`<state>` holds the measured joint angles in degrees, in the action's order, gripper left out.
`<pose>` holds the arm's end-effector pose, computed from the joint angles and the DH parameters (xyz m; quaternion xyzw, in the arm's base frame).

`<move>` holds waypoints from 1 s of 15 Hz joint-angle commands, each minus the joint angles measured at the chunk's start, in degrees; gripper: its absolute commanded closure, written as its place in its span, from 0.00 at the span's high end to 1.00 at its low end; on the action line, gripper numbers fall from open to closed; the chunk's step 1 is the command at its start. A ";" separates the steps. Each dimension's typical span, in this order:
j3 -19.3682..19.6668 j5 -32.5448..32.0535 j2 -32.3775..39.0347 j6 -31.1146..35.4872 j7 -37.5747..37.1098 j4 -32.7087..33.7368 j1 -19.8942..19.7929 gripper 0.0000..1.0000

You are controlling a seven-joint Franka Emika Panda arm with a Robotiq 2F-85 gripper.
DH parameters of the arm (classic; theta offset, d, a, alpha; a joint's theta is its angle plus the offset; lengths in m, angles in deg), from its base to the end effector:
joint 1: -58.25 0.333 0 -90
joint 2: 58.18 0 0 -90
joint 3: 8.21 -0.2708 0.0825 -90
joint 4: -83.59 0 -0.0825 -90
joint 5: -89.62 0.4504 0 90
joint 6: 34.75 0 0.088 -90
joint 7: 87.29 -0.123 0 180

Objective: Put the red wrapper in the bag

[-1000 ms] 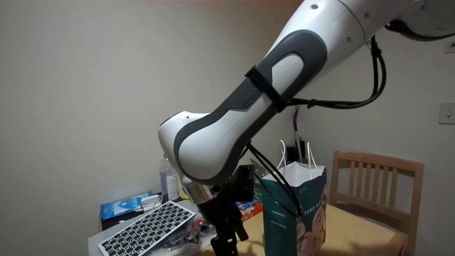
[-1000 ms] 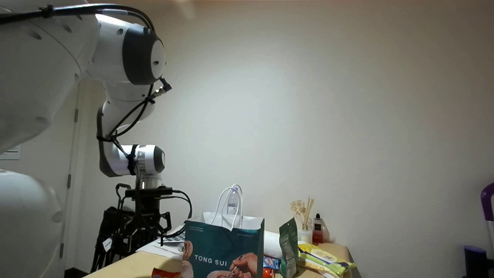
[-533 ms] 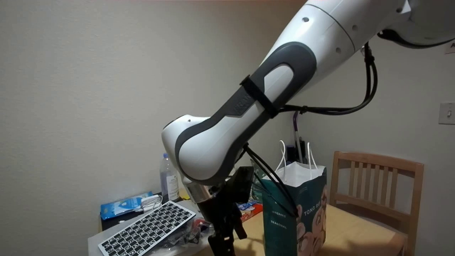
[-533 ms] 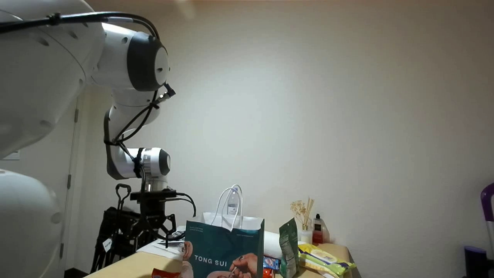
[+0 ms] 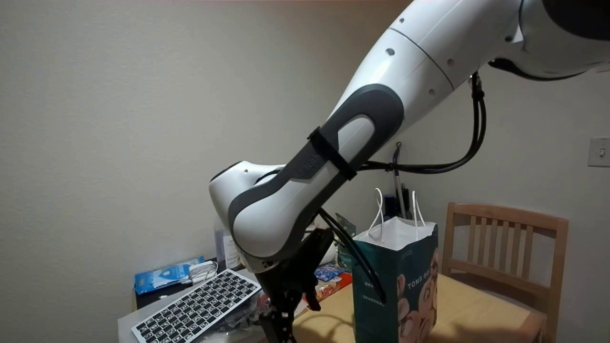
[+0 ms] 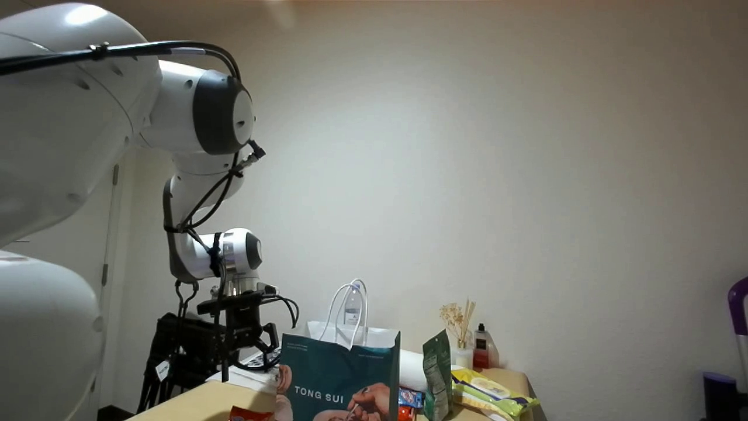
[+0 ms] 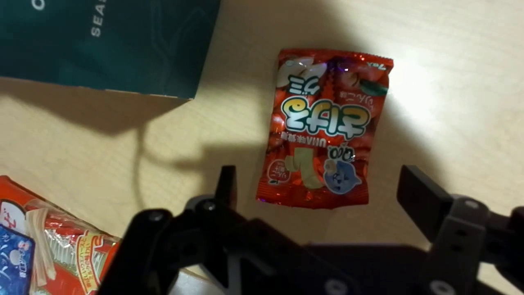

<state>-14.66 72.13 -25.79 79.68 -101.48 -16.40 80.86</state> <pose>0.5802 0.2971 0.1341 0.9621 0.2058 -0.1049 0.1452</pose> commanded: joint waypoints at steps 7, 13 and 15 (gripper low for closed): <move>1.58 10.75 6.50 13.59 -15.34 0.29 -0.48 1.00; 2.30 15.37 8.15 11.56 -19.71 0.25 -0.23 1.00; 2.30 15.53 8.30 11.58 -19.95 0.27 -0.18 1.00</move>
<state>-12.71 87.35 -17.57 91.41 -121.62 -16.34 80.34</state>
